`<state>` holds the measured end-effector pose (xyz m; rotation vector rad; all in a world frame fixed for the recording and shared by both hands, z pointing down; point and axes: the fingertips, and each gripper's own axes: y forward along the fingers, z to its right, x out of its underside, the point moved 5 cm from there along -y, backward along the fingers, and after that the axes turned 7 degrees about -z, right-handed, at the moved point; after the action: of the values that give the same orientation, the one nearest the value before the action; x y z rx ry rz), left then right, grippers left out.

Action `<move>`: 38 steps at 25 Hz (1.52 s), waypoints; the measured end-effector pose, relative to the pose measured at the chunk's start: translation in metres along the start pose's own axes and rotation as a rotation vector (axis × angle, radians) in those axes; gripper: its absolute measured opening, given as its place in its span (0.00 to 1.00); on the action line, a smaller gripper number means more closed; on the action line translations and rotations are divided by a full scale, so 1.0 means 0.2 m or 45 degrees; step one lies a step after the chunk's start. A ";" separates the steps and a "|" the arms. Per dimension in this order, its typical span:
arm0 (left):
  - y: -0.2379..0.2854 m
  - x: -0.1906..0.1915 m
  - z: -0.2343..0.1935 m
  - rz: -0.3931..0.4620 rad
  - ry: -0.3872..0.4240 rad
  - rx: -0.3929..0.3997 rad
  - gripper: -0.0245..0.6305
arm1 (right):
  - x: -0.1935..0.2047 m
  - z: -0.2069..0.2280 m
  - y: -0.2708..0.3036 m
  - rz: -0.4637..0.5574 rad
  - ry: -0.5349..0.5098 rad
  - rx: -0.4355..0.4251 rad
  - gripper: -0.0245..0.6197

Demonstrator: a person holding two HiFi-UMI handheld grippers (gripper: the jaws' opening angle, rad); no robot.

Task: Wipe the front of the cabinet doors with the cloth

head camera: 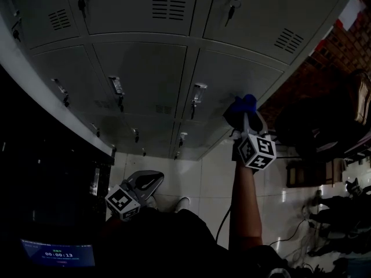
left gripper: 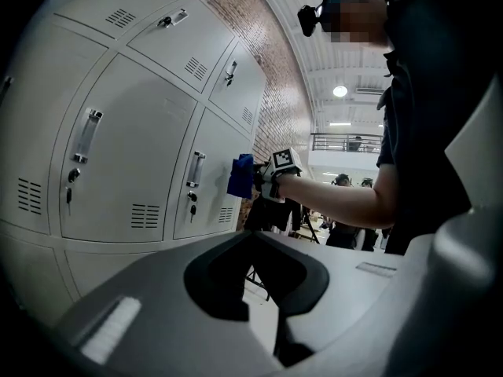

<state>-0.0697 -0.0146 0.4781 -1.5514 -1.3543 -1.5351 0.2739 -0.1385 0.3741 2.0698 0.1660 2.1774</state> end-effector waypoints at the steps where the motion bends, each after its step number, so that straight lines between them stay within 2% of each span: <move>1: -0.01 0.01 0.00 0.004 0.000 -0.005 0.04 | 0.00 -0.06 0.01 0.002 -0.009 -0.034 0.14; 9: -0.11 0.03 -0.03 0.001 -0.024 -0.060 0.04 | 0.11 -0.50 0.15 -0.065 -0.079 -0.270 0.14; 19: -0.24 0.03 -0.04 -0.002 -0.044 -0.129 0.04 | 0.29 -0.69 0.40 -0.172 -0.133 -0.366 0.14; 29: -0.23 0.02 -0.06 -0.018 -0.041 -0.110 0.04 | 0.34 -0.61 0.46 -0.188 -0.169 -0.306 0.14; 38: -0.10 0.04 -0.13 0.001 -0.012 -0.050 0.04 | 0.40 -0.26 0.38 -0.210 -0.143 -0.145 0.14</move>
<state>-0.0996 -0.0288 0.4859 -1.5846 -1.3361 -1.5647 0.2170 -0.1997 0.4629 2.0319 0.1891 1.9247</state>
